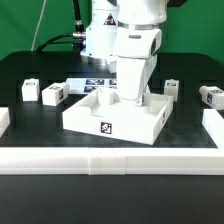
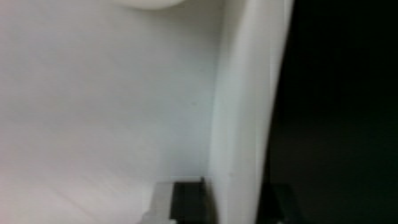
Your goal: Assemble one leg
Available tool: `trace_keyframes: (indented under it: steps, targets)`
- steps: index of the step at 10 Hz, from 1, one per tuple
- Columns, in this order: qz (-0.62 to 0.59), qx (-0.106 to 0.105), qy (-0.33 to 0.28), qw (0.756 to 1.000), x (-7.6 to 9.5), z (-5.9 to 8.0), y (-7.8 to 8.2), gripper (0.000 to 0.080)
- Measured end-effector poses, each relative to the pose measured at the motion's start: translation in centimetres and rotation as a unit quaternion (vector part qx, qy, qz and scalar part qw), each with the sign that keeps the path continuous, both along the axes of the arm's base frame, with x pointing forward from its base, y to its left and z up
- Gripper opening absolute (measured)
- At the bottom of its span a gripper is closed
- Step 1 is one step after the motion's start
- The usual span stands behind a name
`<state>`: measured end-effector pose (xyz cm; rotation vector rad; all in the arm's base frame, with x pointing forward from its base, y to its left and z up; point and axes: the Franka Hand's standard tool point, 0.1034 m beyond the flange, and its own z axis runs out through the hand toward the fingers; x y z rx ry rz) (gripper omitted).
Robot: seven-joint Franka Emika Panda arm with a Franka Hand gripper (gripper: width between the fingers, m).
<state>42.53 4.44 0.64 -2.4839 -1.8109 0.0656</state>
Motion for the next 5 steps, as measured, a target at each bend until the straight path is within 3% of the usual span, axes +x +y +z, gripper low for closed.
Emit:
trace_keyframes:
  steps: [5]
  targets:
    - [0.0,0.0,-0.002,1.0,0.08,0.02,-0.01,0.0066]
